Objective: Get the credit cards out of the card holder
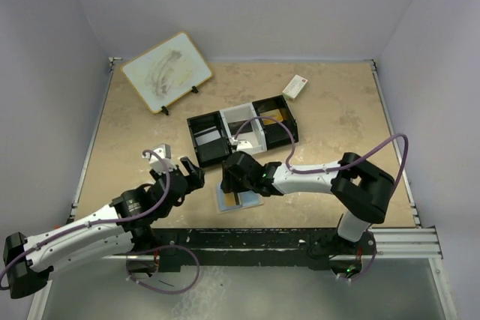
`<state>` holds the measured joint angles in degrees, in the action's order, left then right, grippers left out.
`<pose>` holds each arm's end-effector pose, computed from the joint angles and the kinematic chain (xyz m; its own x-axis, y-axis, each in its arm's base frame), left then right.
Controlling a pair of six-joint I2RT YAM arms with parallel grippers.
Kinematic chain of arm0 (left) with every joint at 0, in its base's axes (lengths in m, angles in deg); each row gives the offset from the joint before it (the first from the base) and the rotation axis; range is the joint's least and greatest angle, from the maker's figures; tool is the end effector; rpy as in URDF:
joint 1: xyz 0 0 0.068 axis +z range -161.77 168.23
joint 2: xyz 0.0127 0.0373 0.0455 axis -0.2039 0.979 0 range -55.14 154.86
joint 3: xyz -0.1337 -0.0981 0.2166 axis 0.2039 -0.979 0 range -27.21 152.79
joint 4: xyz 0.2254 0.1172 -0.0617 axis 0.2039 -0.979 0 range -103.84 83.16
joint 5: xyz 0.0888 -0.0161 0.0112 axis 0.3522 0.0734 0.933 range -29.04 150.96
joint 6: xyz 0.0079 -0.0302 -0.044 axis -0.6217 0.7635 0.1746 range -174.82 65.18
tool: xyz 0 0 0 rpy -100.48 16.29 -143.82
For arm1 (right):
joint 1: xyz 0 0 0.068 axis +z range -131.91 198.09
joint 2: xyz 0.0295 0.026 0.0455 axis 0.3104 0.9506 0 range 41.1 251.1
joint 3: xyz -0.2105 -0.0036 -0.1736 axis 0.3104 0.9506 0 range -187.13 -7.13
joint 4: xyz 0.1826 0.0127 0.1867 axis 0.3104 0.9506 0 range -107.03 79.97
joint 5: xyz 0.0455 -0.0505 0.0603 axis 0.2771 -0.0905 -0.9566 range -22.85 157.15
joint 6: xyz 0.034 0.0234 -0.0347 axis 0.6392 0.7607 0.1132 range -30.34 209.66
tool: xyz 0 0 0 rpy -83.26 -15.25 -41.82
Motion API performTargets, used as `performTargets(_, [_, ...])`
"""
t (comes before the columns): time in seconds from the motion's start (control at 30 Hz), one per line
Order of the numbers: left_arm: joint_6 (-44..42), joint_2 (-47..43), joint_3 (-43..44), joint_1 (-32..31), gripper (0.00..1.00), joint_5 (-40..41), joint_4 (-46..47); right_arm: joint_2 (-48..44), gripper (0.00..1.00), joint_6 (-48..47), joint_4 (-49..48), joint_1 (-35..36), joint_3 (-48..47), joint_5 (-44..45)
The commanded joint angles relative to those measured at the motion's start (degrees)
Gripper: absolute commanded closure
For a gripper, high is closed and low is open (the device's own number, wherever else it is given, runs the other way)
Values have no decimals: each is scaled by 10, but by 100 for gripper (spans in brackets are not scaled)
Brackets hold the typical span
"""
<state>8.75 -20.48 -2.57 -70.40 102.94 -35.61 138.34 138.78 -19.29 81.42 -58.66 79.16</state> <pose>0.0896 -0.1011 0.2172 -0.4706 -0.5070 -0.7221 -0.1302 0.8494 -0.5115 0.1621 0.3061 0.1672 -0.8115 0.0317 -0.5834 -0.2945 0.8403 0.4552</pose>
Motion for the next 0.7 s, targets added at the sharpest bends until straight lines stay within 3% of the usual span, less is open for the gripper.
performTargets(0.0, [-51,14,-17,-2,24,-73,130,-33,48,63,32,-4,11,47])
performTargets(0.23, [-81,87,-22,-1,25,-165,207,-50,48,96,-7,-10,51,28])
performTargets(0.4, [-90,109,-56,-2,32,-237,275,-66,48,114,-30,-16,76,28])
performTargets(0.67, [-38,117,-132,-2,41,-316,412,-57,48,121,-62,-23,92,7])
